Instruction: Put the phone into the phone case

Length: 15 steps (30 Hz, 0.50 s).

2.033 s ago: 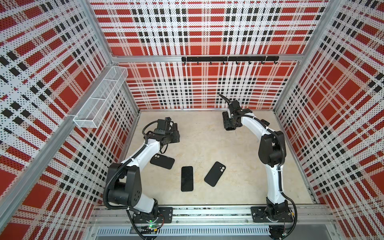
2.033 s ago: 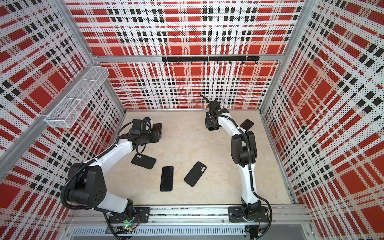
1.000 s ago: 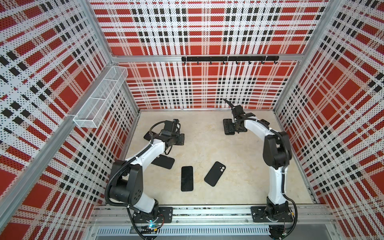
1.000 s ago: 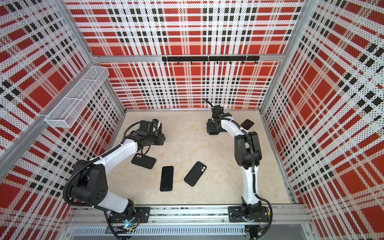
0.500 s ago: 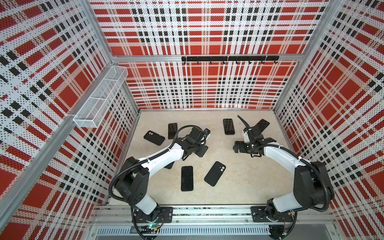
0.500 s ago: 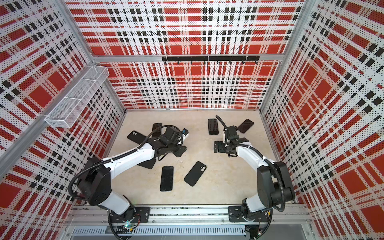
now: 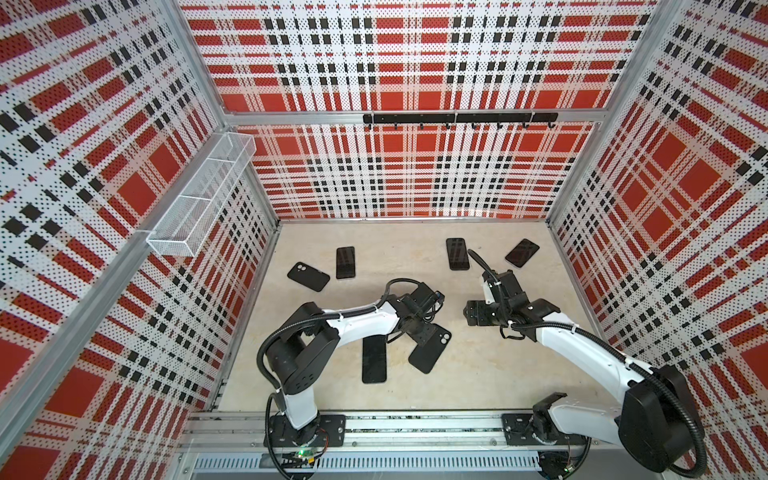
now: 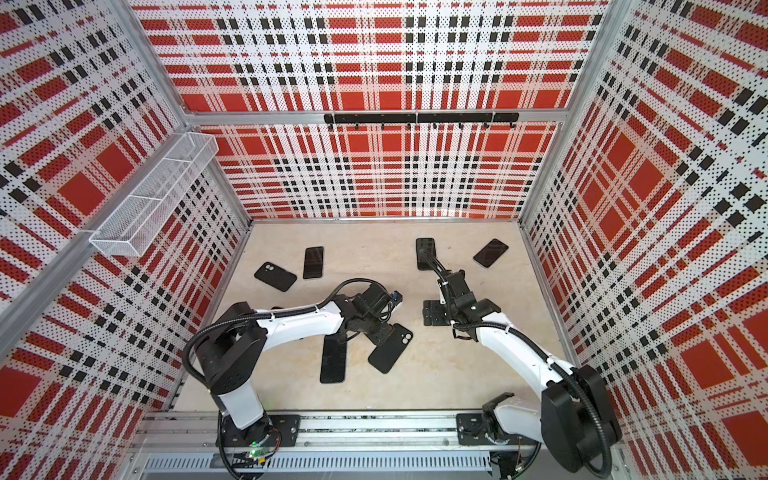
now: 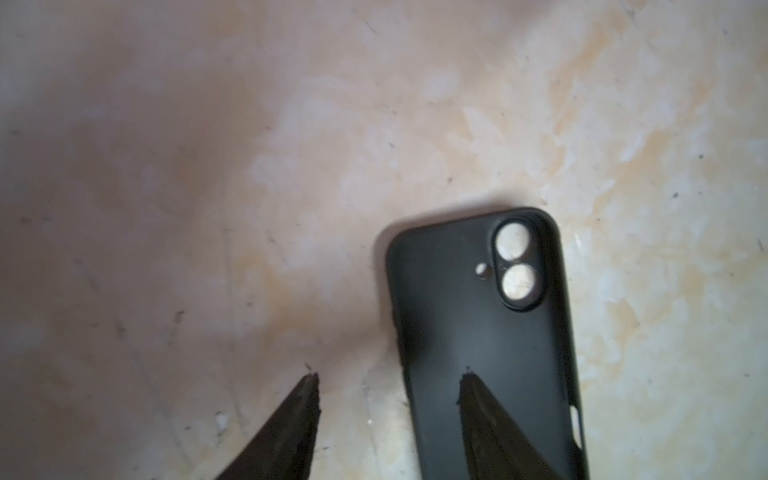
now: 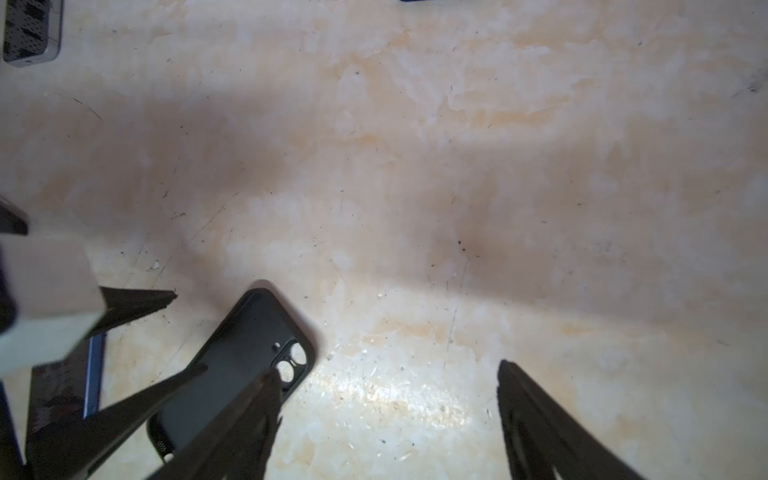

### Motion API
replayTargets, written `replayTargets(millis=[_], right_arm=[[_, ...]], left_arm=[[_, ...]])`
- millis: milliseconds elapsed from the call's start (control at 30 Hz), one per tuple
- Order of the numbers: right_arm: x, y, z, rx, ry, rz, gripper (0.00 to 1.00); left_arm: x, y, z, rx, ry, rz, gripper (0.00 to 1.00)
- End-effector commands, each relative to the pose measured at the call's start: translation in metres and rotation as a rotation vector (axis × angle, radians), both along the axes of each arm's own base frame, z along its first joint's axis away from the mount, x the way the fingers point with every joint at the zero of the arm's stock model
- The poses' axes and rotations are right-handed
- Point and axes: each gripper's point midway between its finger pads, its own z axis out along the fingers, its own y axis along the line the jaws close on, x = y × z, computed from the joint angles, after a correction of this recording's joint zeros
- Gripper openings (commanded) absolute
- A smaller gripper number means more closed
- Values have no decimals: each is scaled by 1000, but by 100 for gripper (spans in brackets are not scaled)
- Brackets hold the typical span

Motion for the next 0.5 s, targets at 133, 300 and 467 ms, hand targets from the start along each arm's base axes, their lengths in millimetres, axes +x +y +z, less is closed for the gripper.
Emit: replayTargets(millis=[133,300,467], right_arm=[[8,-7,13,-30,-44,-21,79],[12,-11,15,-44,-52,-23,78],[18,-15,16,-53,-58,-22,78]], left_arm=[[14,-13,-20,-1,42,26,43],[16,-15,-26,-25,80,88,19],[30,-3,-22,-59,122,331,0]])
